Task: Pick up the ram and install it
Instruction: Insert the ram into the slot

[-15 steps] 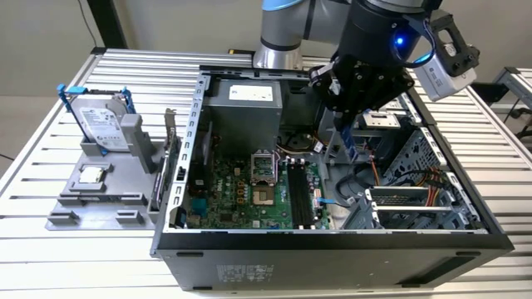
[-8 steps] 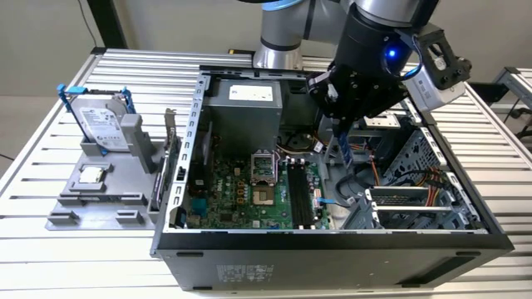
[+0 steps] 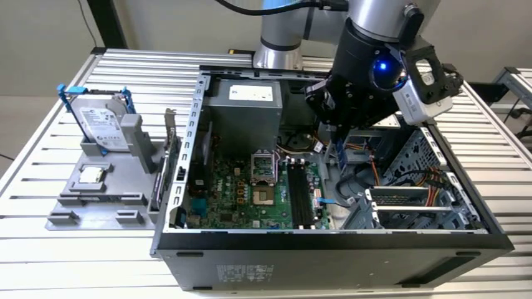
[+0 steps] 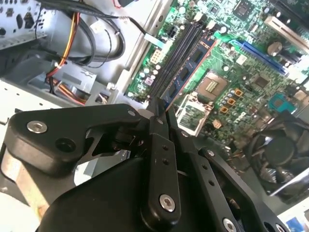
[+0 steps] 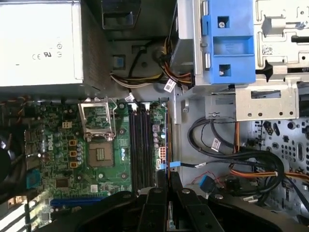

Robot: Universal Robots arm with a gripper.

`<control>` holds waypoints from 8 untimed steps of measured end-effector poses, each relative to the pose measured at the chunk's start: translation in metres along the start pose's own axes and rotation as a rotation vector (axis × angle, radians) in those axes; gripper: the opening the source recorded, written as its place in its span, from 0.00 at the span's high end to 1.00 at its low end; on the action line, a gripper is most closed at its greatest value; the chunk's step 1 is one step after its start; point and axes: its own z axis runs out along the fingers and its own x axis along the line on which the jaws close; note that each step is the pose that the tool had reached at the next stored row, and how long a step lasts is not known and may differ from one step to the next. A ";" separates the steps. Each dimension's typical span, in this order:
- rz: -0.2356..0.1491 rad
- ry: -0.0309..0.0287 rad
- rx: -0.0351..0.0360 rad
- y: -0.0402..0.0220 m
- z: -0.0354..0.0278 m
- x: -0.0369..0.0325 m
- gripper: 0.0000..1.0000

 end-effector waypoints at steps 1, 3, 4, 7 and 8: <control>0.014 -0.0007 0.0004 -0.0001 0.0017 0.0000 1.00; 0.038 -0.0018 0.0010 -0.0002 0.0052 0.0001 1.00; 0.046 -0.0021 0.0011 -0.0003 0.0070 0.0001 1.00; 0.048 -0.0023 0.0011 -0.0006 0.0125 0.0003 1.00; 0.048 -0.0023 0.0012 -0.0006 0.0143 0.0004 1.00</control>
